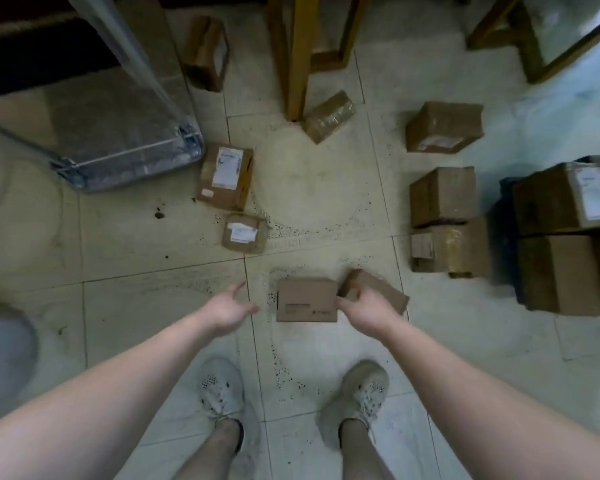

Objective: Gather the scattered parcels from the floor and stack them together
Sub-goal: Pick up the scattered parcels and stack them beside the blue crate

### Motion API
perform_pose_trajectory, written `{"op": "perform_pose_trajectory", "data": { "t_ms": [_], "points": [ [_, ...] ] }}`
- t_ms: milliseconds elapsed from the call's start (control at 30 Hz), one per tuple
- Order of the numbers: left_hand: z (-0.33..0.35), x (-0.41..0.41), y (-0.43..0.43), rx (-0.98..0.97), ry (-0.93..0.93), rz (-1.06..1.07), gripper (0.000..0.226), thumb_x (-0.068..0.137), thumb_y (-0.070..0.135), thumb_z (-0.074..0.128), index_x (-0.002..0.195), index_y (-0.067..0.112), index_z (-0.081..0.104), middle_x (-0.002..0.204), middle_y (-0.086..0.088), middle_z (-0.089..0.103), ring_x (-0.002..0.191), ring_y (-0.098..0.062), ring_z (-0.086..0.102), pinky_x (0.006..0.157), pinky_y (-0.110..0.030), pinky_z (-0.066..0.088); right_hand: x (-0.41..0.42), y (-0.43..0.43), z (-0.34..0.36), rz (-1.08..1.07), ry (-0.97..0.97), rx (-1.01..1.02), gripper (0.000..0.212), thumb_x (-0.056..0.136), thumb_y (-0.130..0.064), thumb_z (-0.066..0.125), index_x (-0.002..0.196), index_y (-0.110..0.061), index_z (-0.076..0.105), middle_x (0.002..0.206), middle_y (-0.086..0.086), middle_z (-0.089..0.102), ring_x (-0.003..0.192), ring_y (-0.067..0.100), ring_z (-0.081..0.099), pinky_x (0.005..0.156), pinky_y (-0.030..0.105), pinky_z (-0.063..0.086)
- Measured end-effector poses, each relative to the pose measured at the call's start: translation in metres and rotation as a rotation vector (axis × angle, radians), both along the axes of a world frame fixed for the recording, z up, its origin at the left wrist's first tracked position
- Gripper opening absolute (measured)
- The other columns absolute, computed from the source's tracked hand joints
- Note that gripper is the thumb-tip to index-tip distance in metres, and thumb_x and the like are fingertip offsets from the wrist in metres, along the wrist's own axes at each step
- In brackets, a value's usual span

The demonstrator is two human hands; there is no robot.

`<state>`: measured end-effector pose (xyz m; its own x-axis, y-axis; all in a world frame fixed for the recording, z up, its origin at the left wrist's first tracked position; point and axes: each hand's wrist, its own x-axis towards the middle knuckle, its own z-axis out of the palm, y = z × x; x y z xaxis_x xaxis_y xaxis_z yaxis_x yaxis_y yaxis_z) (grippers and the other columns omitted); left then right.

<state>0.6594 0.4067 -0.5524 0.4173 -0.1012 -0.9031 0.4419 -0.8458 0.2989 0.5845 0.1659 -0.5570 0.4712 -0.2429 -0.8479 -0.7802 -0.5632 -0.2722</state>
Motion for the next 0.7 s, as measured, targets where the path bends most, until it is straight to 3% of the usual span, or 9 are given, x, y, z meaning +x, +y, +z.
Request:
{"op": "perform_pose_trajectory", "data": {
  "t_ms": [33,167,300,433,533,633,700],
  "points": [
    [-0.026,-0.004,-0.002,-0.005,0.012,0.012,0.068,0.093,0.030,0.057,0.150,0.023,0.021,0.156,-0.006,0.024,0.140,-0.028,0.029,0.112,-0.040,0.025,-0.006,0.000,-0.027,-0.027,0.016,0.028,0.062,0.091,-0.046,0.053,0.144,-0.018,0.037,0.137,0.008,0.052,0.107,0.022,0.052,0.081,0.028,0.038],
    [-0.130,-0.020,-0.012,0.017,0.032,0.066,0.068,0.092,0.031,0.058,0.150,0.027,0.022,0.157,-0.005,0.023,0.139,-0.030,0.029,0.113,-0.046,0.026,-0.024,-0.002,-0.132,-0.097,0.026,0.077,0.069,0.092,-0.040,0.056,0.148,-0.011,0.027,0.147,0.009,0.041,0.128,0.027,0.044,0.101,0.036,0.040],
    [-0.227,-0.033,-0.032,0.040,0.056,0.125,0.070,0.092,0.037,0.058,0.150,0.029,0.020,0.156,-0.007,0.024,0.138,-0.032,0.031,0.109,-0.043,0.030,-0.034,-0.002,-0.224,-0.149,0.027,0.130,0.064,0.089,-0.030,0.061,0.143,-0.013,0.032,0.136,0.009,0.049,0.112,0.025,0.052,0.090,0.040,0.049],
    [-0.306,-0.046,-0.055,0.024,0.069,0.247,0.076,0.091,0.036,0.058,0.151,0.024,0.014,0.151,-0.009,0.034,0.130,-0.030,0.041,0.100,-0.035,0.037,-0.047,0.003,-0.296,-0.254,0.064,0.120,0.079,0.087,-0.030,0.064,0.149,-0.013,0.017,0.142,0.015,0.038,0.123,0.035,0.045,0.099,0.048,0.045],
    [-0.341,-0.058,-0.065,0.001,0.088,0.361,0.065,0.091,0.032,0.060,0.146,0.020,0.027,0.139,-0.004,0.049,0.118,-0.024,0.049,0.093,-0.033,0.042,-0.063,0.010,-0.323,-0.328,0.020,0.126,0.093,0.087,-0.035,0.065,0.152,-0.016,0.001,0.146,0.017,0.034,0.127,0.036,0.042,0.102,0.046,0.042],
    [-0.344,-0.063,-0.060,0.014,0.086,0.382,0.063,0.087,0.032,0.064,0.141,0.020,0.033,0.131,-0.003,0.053,0.109,-0.022,0.051,0.077,-0.029,0.045,-0.074,0.012,-0.323,-0.395,-0.035,0.135,0.088,0.086,-0.030,0.067,0.152,-0.019,0.010,0.142,0.013,0.041,0.122,0.032,0.048,0.091,0.037,0.047],
    [-0.326,-0.063,-0.051,0.014,0.062,0.389,0.065,0.085,0.033,0.066,0.140,0.024,0.033,0.128,-0.005,0.054,0.107,-0.024,0.054,0.080,-0.036,0.050,-0.078,0.013,-0.306,-0.432,-0.045,0.162,0.080,0.086,-0.027,0.065,0.150,-0.019,0.018,0.139,0.012,0.043,0.115,0.030,0.052,0.086,0.037,0.050]
  ]
}}
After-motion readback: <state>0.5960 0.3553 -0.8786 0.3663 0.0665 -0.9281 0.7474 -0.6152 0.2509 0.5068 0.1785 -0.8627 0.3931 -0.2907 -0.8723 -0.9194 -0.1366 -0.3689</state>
